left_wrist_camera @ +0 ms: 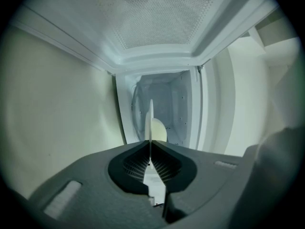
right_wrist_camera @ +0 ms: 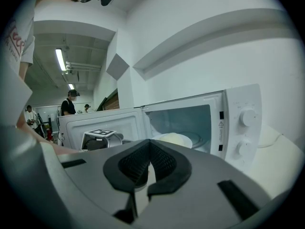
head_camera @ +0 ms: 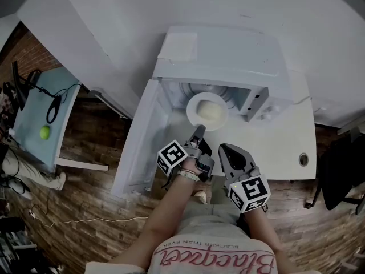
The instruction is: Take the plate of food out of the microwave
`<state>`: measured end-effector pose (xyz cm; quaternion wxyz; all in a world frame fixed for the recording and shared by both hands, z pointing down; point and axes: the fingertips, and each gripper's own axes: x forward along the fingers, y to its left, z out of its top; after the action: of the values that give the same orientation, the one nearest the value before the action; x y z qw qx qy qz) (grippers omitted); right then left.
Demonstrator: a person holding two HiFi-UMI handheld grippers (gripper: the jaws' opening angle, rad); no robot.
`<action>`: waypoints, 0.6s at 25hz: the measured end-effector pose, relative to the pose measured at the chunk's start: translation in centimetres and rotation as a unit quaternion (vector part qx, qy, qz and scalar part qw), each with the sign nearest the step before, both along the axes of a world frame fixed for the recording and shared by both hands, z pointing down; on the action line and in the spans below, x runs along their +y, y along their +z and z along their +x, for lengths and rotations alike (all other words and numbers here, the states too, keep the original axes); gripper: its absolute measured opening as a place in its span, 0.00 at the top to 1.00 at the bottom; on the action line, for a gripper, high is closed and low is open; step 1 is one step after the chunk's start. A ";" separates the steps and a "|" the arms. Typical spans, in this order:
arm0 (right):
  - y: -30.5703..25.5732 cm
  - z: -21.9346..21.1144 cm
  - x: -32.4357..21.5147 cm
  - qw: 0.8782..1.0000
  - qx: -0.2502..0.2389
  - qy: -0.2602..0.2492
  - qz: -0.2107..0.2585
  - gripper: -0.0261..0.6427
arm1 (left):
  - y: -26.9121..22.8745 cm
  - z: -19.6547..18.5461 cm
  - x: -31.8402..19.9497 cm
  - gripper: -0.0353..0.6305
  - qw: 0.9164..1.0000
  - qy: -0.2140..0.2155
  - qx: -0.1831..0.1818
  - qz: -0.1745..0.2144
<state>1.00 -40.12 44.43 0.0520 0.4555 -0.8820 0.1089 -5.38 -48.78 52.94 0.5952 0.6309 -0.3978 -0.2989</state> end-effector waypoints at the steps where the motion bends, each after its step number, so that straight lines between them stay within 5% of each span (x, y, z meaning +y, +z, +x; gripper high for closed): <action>1: -0.1 0.0 0.2 1.000 0.000 0.002 0.001 0.94 | 0.0 -0.1 0.2 0.93 1.000 0.000 0.001 0.000; 15: -1.1 0.8 0.9 1.000 0.001 0.010 0.008 0.94 | -1.0 -0.1 1.0 0.93 1.000 -0.006 0.016 0.004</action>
<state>1.79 -39.19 43.30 0.0483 0.4647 -0.8782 0.1023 -5.46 -47.82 51.90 0.5968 0.6263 -0.3911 -0.3141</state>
